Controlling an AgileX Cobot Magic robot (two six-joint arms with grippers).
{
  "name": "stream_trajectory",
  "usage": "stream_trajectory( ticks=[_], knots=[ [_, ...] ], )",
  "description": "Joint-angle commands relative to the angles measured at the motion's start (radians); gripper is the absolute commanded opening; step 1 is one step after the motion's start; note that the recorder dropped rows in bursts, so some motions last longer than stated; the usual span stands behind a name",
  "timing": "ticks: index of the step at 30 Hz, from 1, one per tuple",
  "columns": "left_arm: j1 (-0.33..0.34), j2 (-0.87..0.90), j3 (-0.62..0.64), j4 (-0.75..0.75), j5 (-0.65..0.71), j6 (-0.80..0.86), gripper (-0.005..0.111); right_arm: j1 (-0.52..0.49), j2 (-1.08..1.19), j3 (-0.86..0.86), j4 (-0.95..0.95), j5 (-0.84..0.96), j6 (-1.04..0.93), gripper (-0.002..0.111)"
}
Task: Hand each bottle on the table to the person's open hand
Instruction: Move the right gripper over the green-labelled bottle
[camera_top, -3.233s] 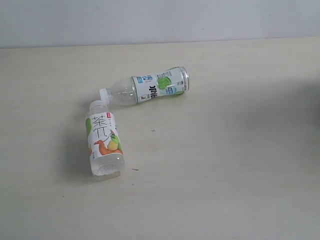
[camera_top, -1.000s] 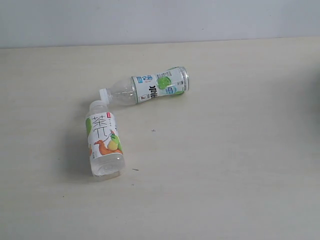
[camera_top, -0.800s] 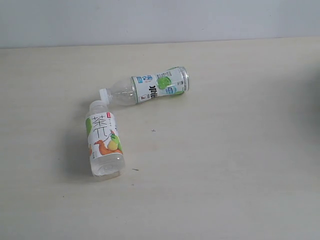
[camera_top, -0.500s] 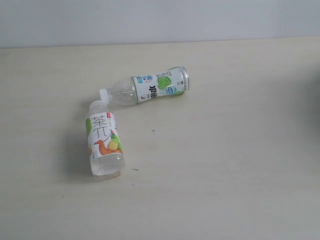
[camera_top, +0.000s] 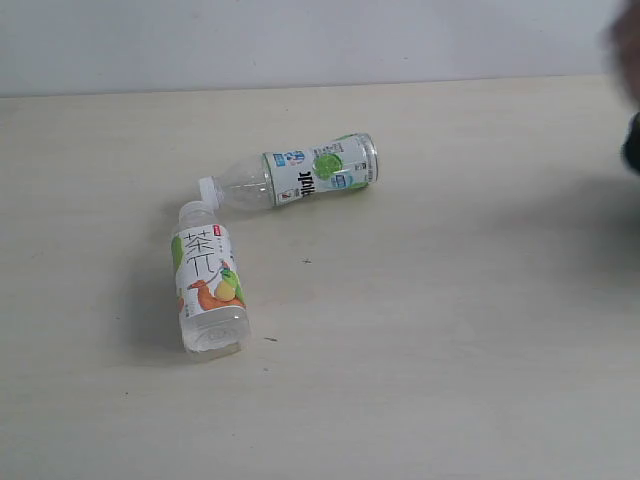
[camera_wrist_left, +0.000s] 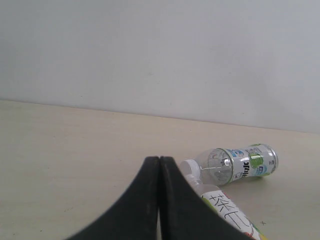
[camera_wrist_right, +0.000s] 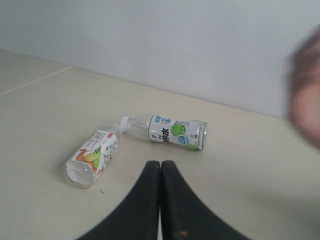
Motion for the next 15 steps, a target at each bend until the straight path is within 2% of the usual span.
stream_trajectory(
  ticks=[1,10,12,15],
  knots=[
    [0.0,-0.006,0.002,0.001,0.0,0.0,0.0,0.0,-0.005,0.005,-0.001,-0.003,0.0,0.0],
    [0.0,-0.006,0.002,0.001,0.0,0.0,0.0,0.0,-0.005,0.005,-0.001,-0.001,0.0,0.0],
    [0.0,-0.006,0.002,0.001,0.0,0.0,0.0,0.0,-0.005,0.005,0.003,-0.045,-0.002,0.0],
    [0.0,-0.006,0.002,0.001,0.0,0.0,0.0,0.0,-0.005,0.005,-0.047,-0.041,-0.011,0.0]
  ],
)
